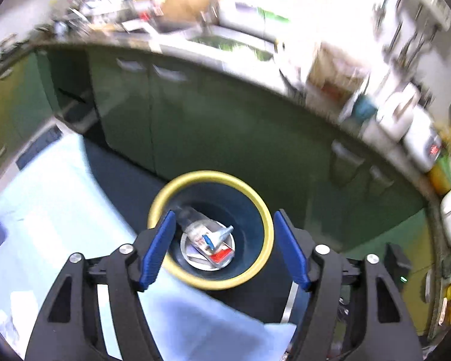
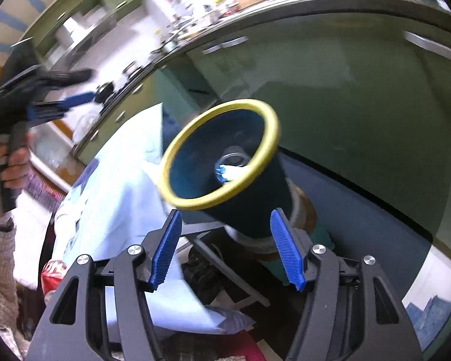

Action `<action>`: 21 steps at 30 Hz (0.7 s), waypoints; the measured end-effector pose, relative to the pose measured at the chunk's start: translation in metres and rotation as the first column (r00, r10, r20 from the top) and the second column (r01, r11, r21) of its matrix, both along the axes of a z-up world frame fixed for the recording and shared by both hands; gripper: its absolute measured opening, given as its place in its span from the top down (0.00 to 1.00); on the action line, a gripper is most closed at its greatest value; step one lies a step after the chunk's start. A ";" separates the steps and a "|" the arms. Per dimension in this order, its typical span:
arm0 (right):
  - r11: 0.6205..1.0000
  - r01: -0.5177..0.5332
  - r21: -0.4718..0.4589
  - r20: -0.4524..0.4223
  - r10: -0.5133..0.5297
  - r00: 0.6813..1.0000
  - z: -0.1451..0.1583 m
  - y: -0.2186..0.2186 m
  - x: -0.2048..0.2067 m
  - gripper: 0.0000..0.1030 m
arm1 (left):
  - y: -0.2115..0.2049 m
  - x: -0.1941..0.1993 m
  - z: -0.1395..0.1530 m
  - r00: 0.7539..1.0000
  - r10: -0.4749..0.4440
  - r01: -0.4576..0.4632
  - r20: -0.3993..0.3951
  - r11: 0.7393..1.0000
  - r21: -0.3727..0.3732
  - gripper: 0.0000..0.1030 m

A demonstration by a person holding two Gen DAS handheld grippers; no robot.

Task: Collect trash
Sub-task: 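Carry the white tube over the bin and release it with the left gripper, then grasp the clear water bottle with the right gripper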

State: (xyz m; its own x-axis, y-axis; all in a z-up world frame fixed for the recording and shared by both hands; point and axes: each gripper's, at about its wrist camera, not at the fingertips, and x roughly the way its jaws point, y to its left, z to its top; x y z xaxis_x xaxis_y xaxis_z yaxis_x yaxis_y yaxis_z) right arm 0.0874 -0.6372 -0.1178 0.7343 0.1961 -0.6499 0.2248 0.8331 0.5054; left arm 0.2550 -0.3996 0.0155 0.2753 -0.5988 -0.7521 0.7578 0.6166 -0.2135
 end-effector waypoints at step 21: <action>0.583 -0.788 -0.199 -0.270 0.740 0.616 0.121 0.345 0.197 0.20 | 0.462 -0.004 -0.050 0.581 0.790 -0.737 0.194 0.612 -0.286 0.20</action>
